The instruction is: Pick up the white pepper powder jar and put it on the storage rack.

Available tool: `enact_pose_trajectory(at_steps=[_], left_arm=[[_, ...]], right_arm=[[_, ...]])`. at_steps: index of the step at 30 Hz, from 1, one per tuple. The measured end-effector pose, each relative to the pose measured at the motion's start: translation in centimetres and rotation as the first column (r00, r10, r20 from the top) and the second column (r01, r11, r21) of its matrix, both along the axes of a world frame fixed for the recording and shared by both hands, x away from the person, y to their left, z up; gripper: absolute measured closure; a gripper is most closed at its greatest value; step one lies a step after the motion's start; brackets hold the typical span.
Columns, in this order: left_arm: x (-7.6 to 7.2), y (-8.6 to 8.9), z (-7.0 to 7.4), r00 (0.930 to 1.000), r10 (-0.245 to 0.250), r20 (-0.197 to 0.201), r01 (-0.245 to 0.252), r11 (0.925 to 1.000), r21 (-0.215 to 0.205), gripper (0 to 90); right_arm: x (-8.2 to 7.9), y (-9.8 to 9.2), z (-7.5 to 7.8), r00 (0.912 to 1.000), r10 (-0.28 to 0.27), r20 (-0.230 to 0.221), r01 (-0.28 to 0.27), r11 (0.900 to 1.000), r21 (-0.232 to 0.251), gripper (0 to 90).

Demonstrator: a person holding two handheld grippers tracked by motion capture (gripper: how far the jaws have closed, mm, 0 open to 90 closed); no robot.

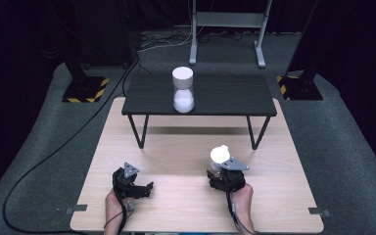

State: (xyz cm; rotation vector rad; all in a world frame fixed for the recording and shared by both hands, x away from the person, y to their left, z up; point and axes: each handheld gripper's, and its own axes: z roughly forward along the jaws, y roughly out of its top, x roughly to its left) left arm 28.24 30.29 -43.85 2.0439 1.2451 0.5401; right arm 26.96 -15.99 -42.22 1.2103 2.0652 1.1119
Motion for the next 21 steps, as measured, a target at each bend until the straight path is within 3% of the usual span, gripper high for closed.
enact_pose_trajectory(at_steps=[21], left_arm=[[0.0, 0.0, 0.0, 1.0000, 0.000, 0.002, 0.000, 1.0000, 0.002, 0.5]], right_arm=[[0.4, -1.4, 2.1, 0.9990, -0.031, 0.032, 0.031, 1.000, -0.002, 30.3]])
